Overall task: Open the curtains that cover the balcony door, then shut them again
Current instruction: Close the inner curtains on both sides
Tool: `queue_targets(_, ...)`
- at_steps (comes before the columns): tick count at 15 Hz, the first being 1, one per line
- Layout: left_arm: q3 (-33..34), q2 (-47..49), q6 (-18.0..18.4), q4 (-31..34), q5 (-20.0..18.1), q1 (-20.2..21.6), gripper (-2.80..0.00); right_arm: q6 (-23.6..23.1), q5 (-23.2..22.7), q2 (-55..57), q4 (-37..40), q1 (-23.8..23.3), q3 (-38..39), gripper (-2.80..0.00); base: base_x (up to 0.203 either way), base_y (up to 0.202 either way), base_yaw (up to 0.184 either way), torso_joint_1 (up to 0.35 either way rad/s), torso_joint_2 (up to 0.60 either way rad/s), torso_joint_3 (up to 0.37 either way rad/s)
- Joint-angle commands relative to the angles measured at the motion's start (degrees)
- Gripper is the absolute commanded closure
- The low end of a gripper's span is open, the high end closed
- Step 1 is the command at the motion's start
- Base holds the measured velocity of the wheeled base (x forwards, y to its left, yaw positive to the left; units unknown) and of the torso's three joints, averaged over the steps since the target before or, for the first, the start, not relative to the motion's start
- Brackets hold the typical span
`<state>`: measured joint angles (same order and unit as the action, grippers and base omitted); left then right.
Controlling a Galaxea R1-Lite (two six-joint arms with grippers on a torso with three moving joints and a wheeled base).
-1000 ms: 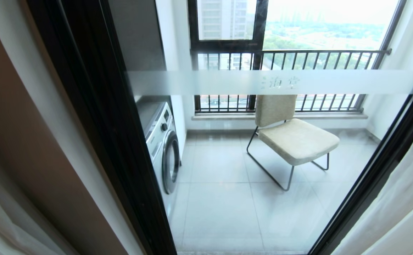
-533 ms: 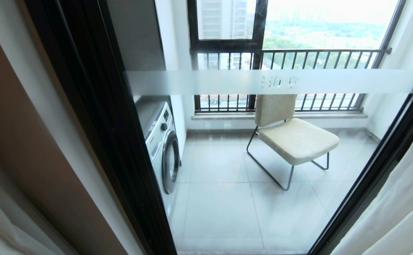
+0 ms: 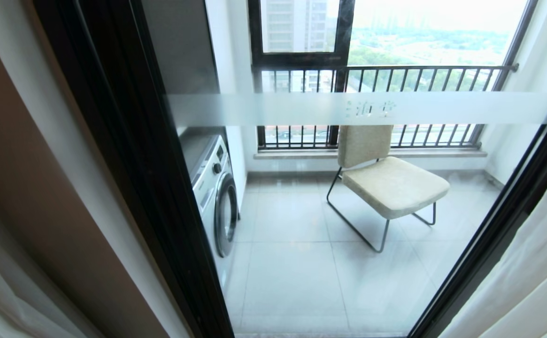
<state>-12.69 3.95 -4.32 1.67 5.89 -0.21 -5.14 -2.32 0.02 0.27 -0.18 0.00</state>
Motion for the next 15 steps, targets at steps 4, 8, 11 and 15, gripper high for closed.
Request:
queue_targets(4, -9.0, 17.7, 0.0, -0.4, 2.2, -0.5, 0.00, 0.0, -0.1, 0.0, 0.0, 0.0, 0.0, 0.00, 0.000, 0.000, 0.000, 0.000, 0.00, 0.000)
queue_targets(8, -18.6, 31.8, 0.1, -2.7, 12.6, -0.2, 0.00, 0.0, -0.1, 0.0, 0.0, 0.0, 0.0, 0.00, 0.000, 0.000, 0.000, 0.000, 0.00, 0.000)
queue_targets(11, -26.7, 39.5, 1.9, -3.1, 27.0, 0.0, 0.00, 0.0, -0.1, 0.0, 0.0, 0.0, 0.0, 0.00, 0.000, 0.000, 0.000, 0.000, 0.00, 0.000)
queue_targets(15, -32.6, 45.7, 2.7, -3.0, 33.7, 4.6, 0.00, 0.0, -0.1, 0.0, 0.0, 0.0, 0.0, 0.00, 0.000, 0.000, 0.000, 0.000, 0.00, 0.000)
